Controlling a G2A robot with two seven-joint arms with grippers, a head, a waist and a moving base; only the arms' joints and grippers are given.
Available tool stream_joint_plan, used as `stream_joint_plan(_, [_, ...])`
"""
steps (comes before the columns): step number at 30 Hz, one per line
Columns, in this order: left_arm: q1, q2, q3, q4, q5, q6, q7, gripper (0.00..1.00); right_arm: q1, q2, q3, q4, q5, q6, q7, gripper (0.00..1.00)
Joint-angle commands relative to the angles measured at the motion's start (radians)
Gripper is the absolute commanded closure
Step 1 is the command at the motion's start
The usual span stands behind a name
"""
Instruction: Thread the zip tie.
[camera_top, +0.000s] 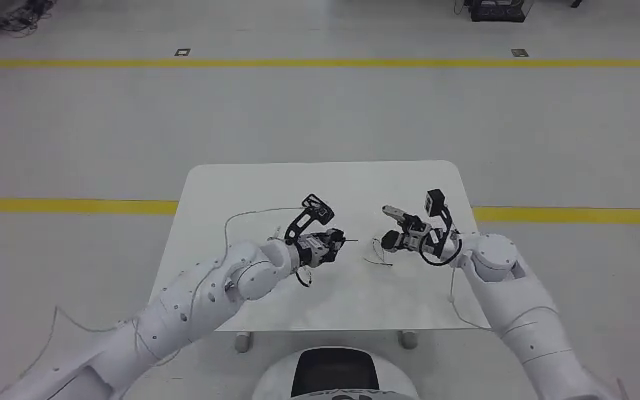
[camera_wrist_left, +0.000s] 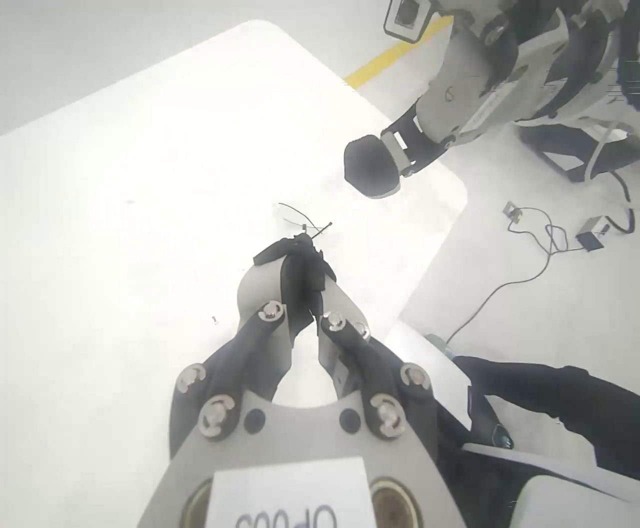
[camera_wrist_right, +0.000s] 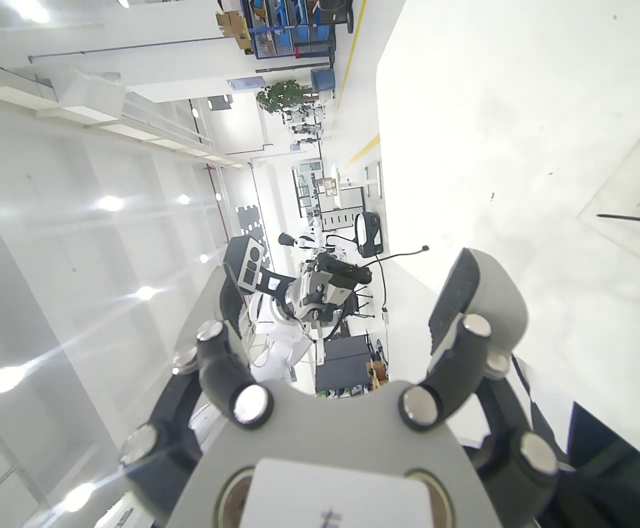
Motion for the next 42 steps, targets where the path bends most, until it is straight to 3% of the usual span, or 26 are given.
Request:
stream_joint_plan(1, [0.000,0.000,0.000,0.000,-0.001,0.000,0.000,1.00,0.000,0.000,0.000,0.000,0.000,0.000,0.001,0.00])
stream_joint_plan(5, [0.014,-0.002,-0.008,0.012,-0.045,0.017,0.013,1.00,0.000,0.000,0.000,0.000,0.000,0.000,0.001,0.00])
stream_joint_plan(7, [0.040,-0.007,-0.045,0.027,-0.239,-0.009,0.037,1.00,-0.012,0.000,0.009,0.004,0.033,-0.026,0.002,0.00])
stream_joint_plan(11, [0.069,-0.008,-0.101,0.079,-0.513,-0.059,0.005,1.00,-0.004,0.007,0.029,0.059,0.090,-0.140,0.174,0.00])
stream_joint_plan(15, [0.086,-0.012,-0.133,0.121,-0.703,-0.105,-0.041,1.00,0.025,0.011,0.036,0.149,0.134,-0.220,0.319,0.00])
stream_joint_plan(21, [0.105,-0.025,-0.151,0.173,-0.928,-0.166,-0.095,1.00,0.085,0.005,0.016,0.280,0.211,-0.268,0.471,0.00])
stream_joint_plan(25, [0.110,-0.033,-0.154,0.201,-1.028,-0.195,-0.131,1.00,0.114,0.001,-0.023,0.320,0.231,-0.286,0.479,0.00])
stream_joint_plan(29, [0.108,-0.040,-0.155,0.225,-1.067,-0.207,-0.154,1.00,0.132,0.004,-0.059,0.340,0.252,-0.302,0.479,0.00])
stream_joint_plan(34, [0.110,-0.050,-0.152,0.256,-1.127,-0.208,-0.179,1.00,0.140,0.015,-0.123,0.325,0.284,-0.329,0.479,0.00])
stream_joint_plan(36, [0.097,-0.051,-0.150,0.262,-1.089,-0.206,-0.176,1.00,0.141,0.018,-0.129,0.325,0.289,-0.330,0.479,0.00])
stream_joint_plan(42, [0.097,-0.051,-0.150,0.262,-1.089,-0.206,-0.176,1.00,0.141,0.018,-0.129,0.325,0.289,-0.330,0.479,0.00])
